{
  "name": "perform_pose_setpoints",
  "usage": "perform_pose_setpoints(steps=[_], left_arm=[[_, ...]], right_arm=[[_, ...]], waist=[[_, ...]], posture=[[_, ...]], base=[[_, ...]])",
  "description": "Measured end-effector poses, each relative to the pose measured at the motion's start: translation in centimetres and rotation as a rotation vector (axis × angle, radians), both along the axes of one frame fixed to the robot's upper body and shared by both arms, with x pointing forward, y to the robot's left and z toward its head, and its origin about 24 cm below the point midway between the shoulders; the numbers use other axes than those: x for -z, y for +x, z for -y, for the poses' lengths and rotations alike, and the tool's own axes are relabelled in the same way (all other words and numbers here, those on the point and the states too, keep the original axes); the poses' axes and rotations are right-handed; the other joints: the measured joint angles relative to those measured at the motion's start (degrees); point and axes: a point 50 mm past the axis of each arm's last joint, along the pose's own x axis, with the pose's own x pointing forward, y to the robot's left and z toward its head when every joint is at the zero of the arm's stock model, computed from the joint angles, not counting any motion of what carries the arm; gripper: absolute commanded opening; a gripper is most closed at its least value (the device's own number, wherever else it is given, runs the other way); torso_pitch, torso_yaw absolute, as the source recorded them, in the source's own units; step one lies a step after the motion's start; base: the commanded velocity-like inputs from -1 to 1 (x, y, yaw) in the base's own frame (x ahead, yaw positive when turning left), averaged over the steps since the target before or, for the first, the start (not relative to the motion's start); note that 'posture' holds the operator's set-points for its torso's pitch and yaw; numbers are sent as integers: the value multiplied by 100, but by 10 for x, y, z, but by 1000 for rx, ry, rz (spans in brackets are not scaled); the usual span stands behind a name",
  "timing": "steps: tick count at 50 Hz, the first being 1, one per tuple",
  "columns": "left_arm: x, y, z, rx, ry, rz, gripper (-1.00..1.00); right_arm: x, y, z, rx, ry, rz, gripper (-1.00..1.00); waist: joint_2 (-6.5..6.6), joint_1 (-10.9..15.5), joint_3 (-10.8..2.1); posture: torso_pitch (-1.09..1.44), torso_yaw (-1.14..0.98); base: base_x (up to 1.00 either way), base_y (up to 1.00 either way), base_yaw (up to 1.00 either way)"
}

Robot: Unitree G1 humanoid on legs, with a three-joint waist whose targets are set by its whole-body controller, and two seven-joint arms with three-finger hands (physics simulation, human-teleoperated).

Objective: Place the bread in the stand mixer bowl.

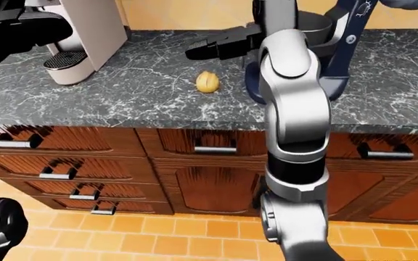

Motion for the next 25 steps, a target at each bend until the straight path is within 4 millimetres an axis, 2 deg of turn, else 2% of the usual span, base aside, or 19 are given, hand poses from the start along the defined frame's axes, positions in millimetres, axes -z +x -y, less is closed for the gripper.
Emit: perform_pose_setpoints(steps=[5,8,15,18,22,25], left_arm=[[-1,0,0,3,0,2,100],[-4,-3,-1,0,-3,24,100],[-3,-2,-3,-14,-12,20,100],[-2,-1,0,1,-3,9,100],[-1,-1,4,25,9,4,100],[-4,-2,1,14,0,17,100]], right_arm=[[2,1,1,7,-1,-10,100],[-2,-2,0,1,-3,11,100],[-4,-3,-5,-18,-12,26,100],[-1,-1,0,-4,-7,9,100],[1,1,6,25,5,-11,100],[-3,-1,3,15,0,15,100]], waist=[[110,15,-128],[106,13,-174],[-103,9,-127],[21,-29,-113],[-79,11,-182],[20,36,-162]], posture=[[0,0],[0,0],[0,0],[0,0],[0,0],[0,0]], base=[[5,4,0],[5,5,0],[6,5,0],[6,5,0],[7,5,0],[6,5,0]])
